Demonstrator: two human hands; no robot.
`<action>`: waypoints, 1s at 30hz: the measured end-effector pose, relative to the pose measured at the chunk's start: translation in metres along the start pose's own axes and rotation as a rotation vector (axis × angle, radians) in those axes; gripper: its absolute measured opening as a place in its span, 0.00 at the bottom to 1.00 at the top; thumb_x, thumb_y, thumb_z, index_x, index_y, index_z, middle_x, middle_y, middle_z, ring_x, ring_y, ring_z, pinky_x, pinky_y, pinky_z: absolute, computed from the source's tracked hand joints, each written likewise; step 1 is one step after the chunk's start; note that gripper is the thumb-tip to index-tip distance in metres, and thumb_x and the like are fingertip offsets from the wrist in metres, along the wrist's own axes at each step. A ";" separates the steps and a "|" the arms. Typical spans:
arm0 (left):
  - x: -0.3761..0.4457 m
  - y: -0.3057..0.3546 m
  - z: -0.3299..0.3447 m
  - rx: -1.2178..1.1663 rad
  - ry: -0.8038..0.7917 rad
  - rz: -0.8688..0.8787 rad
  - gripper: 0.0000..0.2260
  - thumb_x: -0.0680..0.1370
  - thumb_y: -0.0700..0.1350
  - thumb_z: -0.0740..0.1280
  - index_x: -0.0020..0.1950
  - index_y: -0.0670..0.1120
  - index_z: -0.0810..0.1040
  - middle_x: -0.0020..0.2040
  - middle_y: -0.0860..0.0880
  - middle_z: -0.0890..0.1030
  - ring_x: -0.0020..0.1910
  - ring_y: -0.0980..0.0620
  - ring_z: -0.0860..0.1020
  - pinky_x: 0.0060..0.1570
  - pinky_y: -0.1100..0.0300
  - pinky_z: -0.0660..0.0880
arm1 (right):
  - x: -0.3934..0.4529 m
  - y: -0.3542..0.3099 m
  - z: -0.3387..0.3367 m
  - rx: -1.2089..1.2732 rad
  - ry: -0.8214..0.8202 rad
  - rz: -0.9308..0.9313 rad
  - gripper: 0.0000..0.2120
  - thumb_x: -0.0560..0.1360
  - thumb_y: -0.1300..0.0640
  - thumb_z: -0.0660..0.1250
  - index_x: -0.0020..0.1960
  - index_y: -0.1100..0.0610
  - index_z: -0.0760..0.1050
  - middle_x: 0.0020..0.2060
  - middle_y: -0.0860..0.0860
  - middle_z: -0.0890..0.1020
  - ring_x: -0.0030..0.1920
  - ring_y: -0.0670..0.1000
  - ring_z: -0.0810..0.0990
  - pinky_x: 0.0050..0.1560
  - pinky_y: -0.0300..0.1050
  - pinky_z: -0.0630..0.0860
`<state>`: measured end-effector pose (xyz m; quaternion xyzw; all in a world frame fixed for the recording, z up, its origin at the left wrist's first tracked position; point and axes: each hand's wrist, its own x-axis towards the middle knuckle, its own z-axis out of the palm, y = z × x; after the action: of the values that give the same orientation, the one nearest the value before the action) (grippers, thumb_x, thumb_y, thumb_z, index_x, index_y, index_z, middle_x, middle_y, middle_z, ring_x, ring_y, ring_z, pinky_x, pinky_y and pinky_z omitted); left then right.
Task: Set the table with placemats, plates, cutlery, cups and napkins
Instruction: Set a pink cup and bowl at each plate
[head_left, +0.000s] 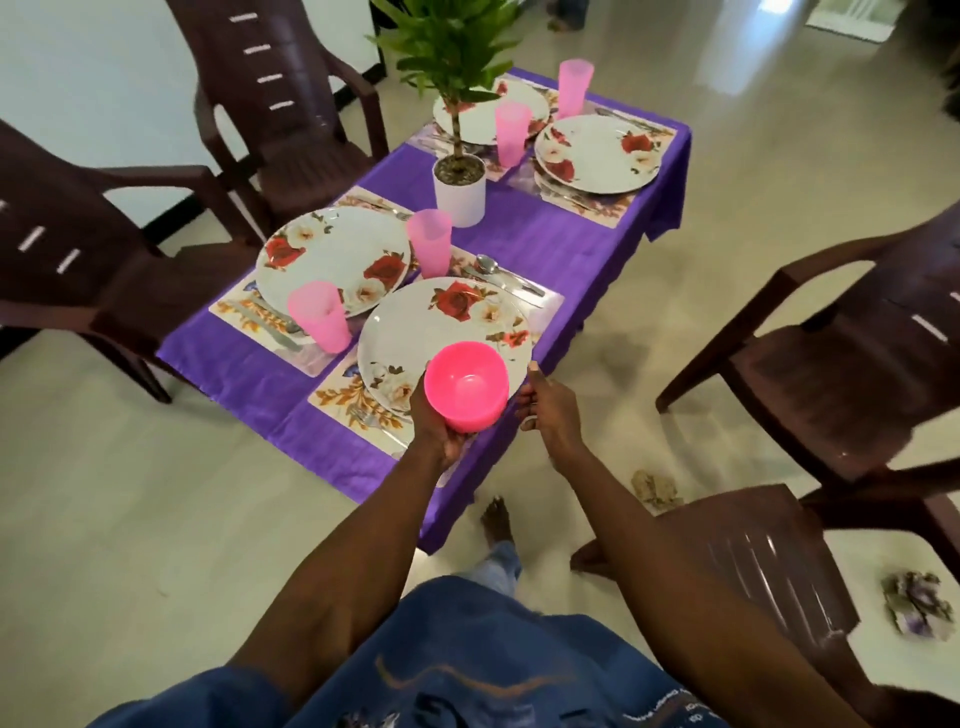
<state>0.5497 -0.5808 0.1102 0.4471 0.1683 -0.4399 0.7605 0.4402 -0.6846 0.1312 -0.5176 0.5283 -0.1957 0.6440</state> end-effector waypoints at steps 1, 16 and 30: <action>0.007 0.004 0.004 -0.026 0.029 0.023 0.22 0.73 0.60 0.66 0.62 0.50 0.79 0.58 0.44 0.81 0.61 0.38 0.77 0.57 0.38 0.76 | 0.009 -0.006 0.005 -0.001 -0.010 -0.011 0.20 0.79 0.44 0.64 0.42 0.62 0.77 0.32 0.55 0.80 0.29 0.51 0.77 0.28 0.43 0.74; 0.107 0.070 0.062 0.087 0.220 0.246 0.16 0.82 0.55 0.59 0.64 0.50 0.77 0.57 0.48 0.82 0.58 0.43 0.79 0.49 0.47 0.80 | 0.138 -0.127 0.092 -0.429 -0.315 -0.341 0.15 0.71 0.48 0.74 0.39 0.56 0.71 0.32 0.49 0.76 0.33 0.48 0.73 0.36 0.42 0.69; 0.133 0.043 0.114 -0.175 0.453 0.368 0.17 0.79 0.59 0.62 0.61 0.51 0.80 0.56 0.45 0.83 0.54 0.42 0.81 0.43 0.46 0.80 | 0.211 -0.151 0.102 -0.805 -0.570 -0.585 0.10 0.68 0.61 0.70 0.37 0.56 0.68 0.33 0.53 0.76 0.35 0.56 0.75 0.33 0.48 0.66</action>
<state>0.6432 -0.7347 0.1083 0.4895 0.2873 -0.1676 0.8061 0.6516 -0.8644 0.1527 -0.8789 0.2015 -0.0019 0.4324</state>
